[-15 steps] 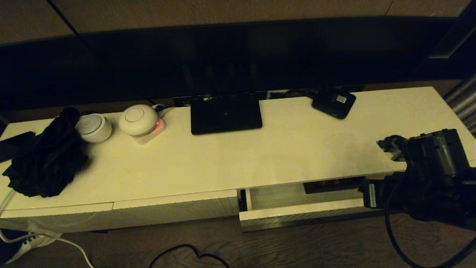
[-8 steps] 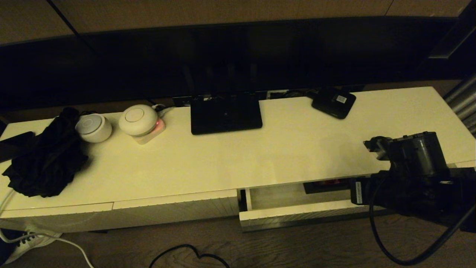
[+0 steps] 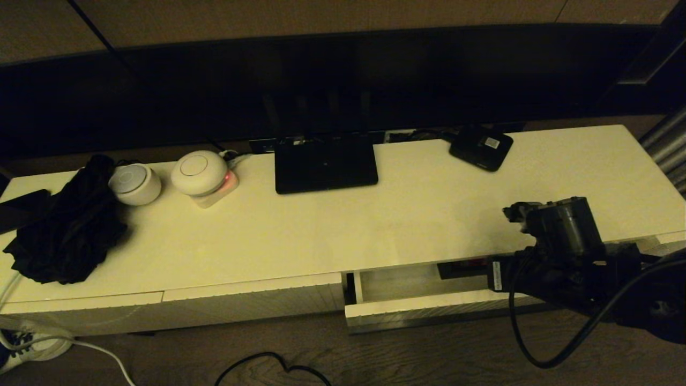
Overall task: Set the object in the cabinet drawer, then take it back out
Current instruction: Open the drawer
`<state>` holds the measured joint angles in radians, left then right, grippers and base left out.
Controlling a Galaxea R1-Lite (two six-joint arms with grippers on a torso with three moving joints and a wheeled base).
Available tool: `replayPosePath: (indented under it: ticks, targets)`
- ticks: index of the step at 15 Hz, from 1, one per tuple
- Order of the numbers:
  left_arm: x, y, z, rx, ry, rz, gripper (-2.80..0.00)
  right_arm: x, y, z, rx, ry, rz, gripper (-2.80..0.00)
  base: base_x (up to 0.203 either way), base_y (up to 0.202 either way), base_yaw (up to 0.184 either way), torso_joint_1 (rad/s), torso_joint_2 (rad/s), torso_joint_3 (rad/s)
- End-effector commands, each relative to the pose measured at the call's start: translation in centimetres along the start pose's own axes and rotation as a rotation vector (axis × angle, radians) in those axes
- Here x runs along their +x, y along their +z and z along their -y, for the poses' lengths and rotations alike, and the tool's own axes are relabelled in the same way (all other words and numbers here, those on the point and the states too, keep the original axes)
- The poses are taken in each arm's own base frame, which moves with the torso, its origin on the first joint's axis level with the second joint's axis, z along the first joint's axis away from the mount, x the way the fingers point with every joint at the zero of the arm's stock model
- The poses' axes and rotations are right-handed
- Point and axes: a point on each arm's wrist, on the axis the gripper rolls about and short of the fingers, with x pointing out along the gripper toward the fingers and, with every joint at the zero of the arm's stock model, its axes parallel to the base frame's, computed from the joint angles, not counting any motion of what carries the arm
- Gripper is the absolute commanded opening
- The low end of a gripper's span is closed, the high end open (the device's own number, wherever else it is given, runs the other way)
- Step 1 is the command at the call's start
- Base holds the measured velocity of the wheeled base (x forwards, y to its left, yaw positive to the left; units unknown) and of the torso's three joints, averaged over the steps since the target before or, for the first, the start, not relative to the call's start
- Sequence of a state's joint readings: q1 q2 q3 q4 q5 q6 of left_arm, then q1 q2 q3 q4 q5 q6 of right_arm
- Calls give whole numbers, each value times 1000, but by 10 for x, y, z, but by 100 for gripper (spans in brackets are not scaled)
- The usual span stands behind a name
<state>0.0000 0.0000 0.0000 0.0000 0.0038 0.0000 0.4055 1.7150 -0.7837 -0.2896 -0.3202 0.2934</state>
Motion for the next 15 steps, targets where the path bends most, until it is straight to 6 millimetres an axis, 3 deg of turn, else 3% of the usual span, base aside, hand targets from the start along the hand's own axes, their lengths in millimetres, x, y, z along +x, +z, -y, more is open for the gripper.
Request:
replayPosePath:
  ticks: [1, 15]
  targets:
    - [0, -1, 0, 0, 1, -3, -280, 6, 1, -2, 1, -7, -3, -280, 0, 0, 0, 0, 0, 0]
    - [0, -1, 0, 0, 1, -3, -280, 6, -24, 7, -43, -49, -142, -280, 0, 0, 0, 0, 0, 0]
